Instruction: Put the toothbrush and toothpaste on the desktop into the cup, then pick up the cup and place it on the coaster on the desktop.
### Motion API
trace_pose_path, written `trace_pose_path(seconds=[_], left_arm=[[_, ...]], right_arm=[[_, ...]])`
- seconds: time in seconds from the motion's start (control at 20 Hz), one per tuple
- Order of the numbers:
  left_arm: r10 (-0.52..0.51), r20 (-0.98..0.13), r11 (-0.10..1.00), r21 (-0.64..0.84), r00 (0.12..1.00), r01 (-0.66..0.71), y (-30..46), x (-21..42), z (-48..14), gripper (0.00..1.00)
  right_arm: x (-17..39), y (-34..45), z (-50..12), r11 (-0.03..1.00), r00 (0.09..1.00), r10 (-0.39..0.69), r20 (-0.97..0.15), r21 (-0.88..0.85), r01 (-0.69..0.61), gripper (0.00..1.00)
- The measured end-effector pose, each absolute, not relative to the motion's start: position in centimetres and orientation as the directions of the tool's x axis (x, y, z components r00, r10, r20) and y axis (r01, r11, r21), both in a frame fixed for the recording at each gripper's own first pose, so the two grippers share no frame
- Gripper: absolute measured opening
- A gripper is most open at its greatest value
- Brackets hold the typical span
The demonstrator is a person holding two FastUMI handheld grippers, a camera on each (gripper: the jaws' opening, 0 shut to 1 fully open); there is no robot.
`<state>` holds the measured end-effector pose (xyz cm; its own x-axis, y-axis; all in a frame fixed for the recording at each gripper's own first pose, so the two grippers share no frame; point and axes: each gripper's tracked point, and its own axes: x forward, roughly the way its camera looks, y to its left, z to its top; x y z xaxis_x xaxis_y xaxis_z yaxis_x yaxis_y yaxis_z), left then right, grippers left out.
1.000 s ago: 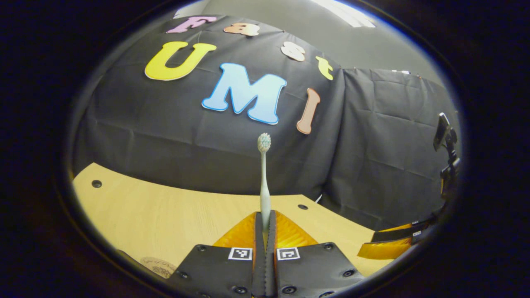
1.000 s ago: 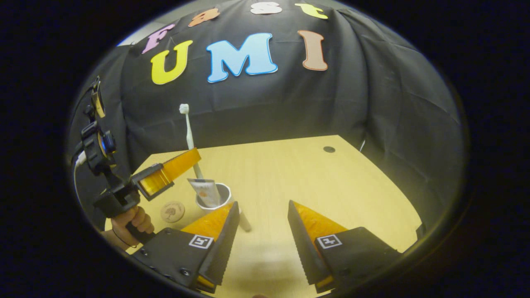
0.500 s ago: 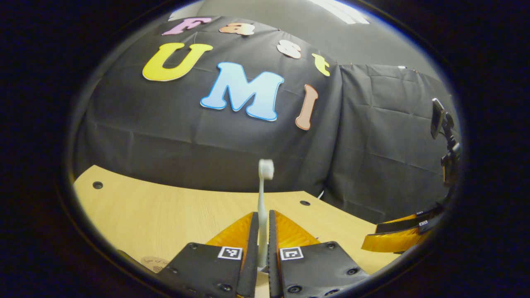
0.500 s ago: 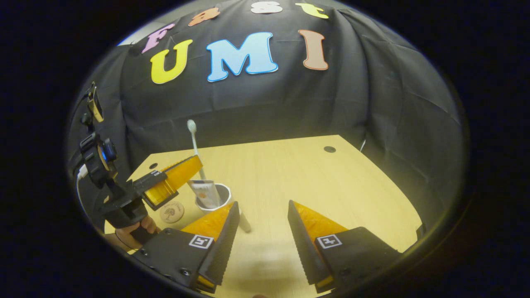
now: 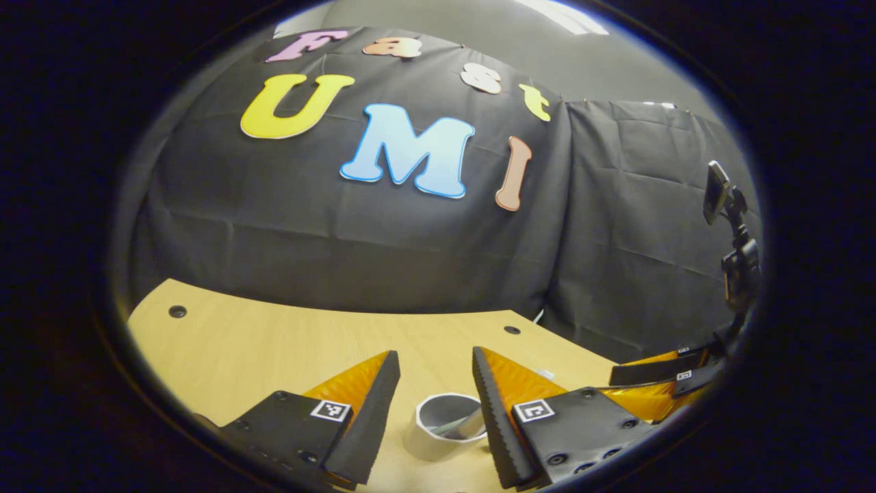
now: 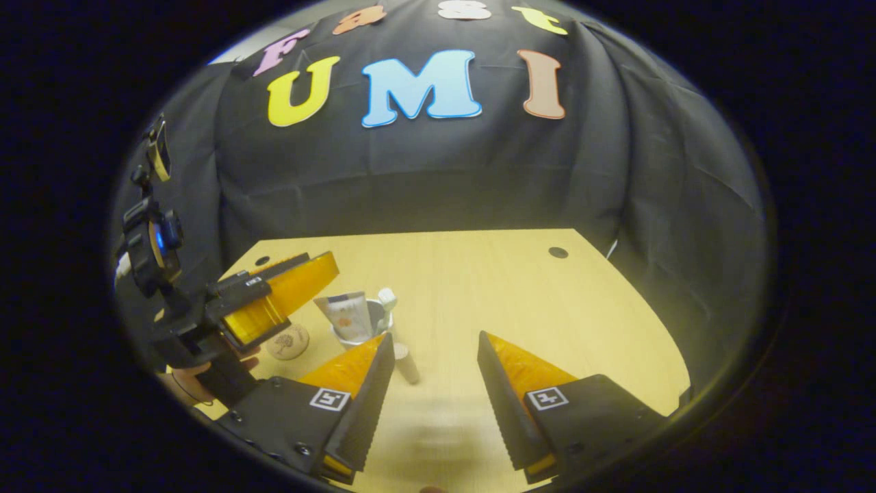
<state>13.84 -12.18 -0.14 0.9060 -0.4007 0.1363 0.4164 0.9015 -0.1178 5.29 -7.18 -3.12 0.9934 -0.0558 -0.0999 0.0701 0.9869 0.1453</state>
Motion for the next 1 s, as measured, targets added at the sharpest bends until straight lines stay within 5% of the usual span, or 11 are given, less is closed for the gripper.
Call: trace_pose_path(seconds=[0.4, 0.7, 0.75, 0.85, 1.0], left_arm=[[-0.276, 0.134, 0.948, -0.124, 0.952, 0.292, -7.9, 9.7, 1.8, 0.96], [-0.164, 0.113, 0.975, -0.132, 0.980, 0.178, -4.7, 7.1, 1.4, 0.93], [-0.143, 0.109, 0.978, -0.135, 0.984, 0.158, -4.1, 6.7, 1.3, 0.93], [-0.121, 0.094, 0.980, -0.149, 0.988, 0.134, -3.6, 6.1, 1.1, 0.93], [-0.088, 0.077, 0.980, -0.170, 0.993, 0.100, -2.6, 5.4, 0.9, 0.93]], right_arm=[[6.2, -5.7, -3.1, 0.998, 0.984, 0.051, -0.168, -0.027, -0.056, 0.80], [8.0, -5.3, -5.1, 0.983, 0.958, 0.108, -0.264, -0.113, -0.142, 0.81], [8.2, -5.4, -5.4, 0.980, 0.954, 0.116, -0.277, -0.127, -0.156, 0.82], [8.7, -5.4, -5.6, 0.970, 0.945, 0.140, -0.295, -0.151, -0.191, 1.00], [10.0, -5.1, -5.9, 0.951, 0.933, 0.167, -0.319, -0.199, -0.239, 1.00]])
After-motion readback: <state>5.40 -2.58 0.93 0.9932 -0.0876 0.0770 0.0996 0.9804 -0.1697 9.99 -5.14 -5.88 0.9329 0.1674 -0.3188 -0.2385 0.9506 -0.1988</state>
